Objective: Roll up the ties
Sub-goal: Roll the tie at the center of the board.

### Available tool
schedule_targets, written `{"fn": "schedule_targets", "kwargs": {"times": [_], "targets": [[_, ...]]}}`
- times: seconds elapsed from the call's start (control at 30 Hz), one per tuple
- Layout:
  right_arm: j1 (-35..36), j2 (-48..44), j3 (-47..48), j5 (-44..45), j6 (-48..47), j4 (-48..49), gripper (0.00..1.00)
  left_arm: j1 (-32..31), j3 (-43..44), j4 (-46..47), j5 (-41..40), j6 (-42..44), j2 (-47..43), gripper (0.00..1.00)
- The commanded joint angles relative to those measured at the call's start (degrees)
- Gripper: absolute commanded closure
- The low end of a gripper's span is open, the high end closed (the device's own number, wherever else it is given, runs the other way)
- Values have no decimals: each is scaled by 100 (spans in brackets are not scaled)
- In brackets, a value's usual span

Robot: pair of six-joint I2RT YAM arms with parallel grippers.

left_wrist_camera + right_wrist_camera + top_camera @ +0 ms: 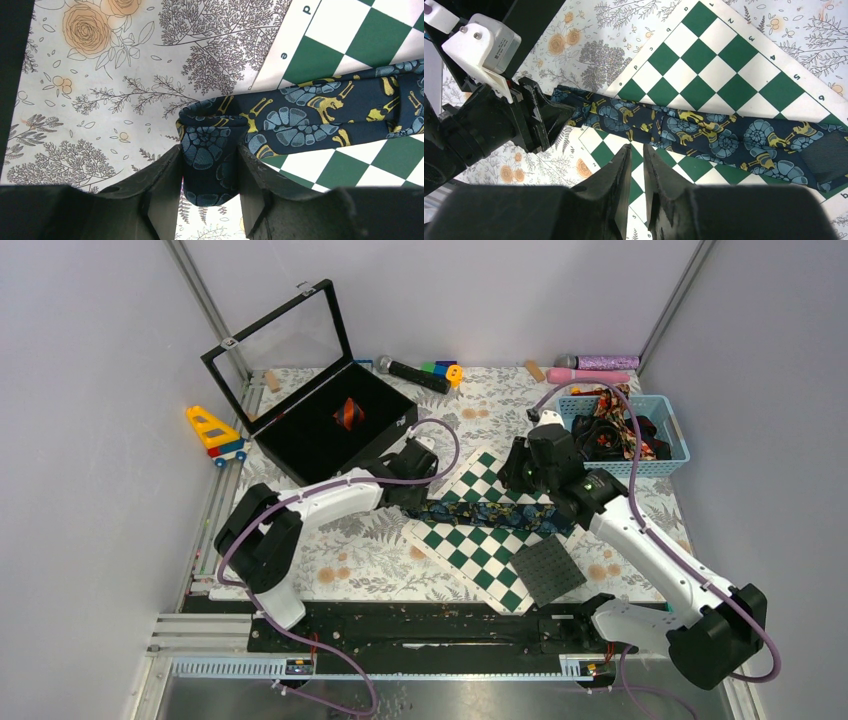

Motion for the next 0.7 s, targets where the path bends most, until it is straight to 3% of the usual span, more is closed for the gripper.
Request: {"fn": "schedule_targets", "kwargs": {"times": [0.0,0.67], "targets": [[-31,-145,-67,185,-108,-21,78,-67,251,-161,-491,105,12,59],[-36,-238,-68,275,-111,-93,75,-329,518,-381,-971,168,172,59]]}}
